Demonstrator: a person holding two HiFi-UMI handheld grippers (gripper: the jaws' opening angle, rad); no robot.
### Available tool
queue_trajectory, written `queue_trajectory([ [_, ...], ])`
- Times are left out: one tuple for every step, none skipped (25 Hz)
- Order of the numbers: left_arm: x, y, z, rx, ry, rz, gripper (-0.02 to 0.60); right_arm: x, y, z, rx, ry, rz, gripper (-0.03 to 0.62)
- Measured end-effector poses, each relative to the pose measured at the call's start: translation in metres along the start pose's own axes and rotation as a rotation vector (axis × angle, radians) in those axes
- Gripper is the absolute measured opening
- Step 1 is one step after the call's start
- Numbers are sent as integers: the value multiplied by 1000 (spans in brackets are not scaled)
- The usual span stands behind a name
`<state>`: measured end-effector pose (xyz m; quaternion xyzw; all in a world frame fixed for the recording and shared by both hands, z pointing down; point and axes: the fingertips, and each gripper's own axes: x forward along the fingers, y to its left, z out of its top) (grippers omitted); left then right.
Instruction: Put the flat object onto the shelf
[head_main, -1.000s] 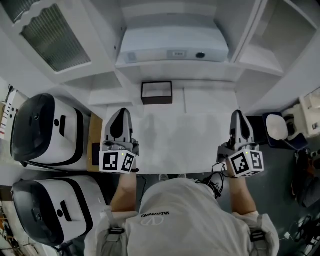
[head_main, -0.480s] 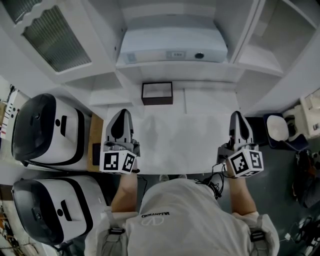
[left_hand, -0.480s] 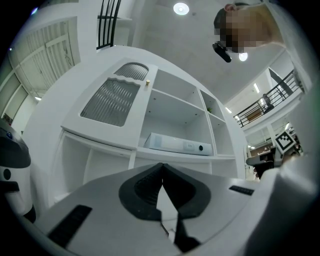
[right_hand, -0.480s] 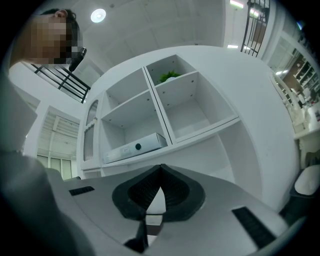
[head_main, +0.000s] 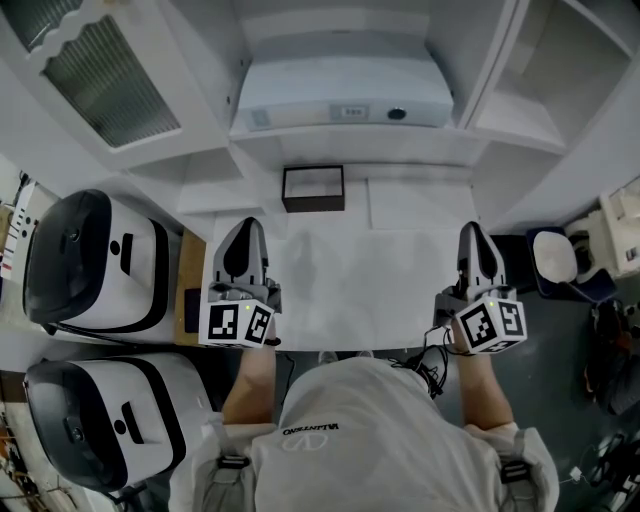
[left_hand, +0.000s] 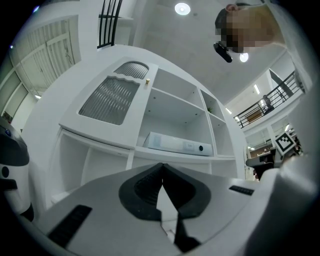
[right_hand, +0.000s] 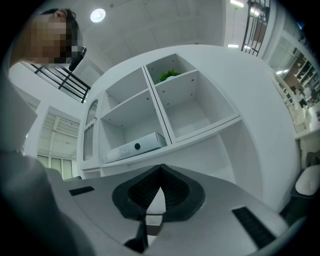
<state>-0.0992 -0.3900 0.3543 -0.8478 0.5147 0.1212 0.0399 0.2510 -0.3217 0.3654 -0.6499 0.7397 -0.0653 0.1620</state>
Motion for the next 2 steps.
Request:
queue_trajectory([
  [1, 0, 0, 0, 0, 0, 5, 1, 0, 0, 1, 1, -1, 9],
  [1, 0, 0, -1, 0, 1, 5, 1, -1, -1, 1, 3, -2, 9],
])
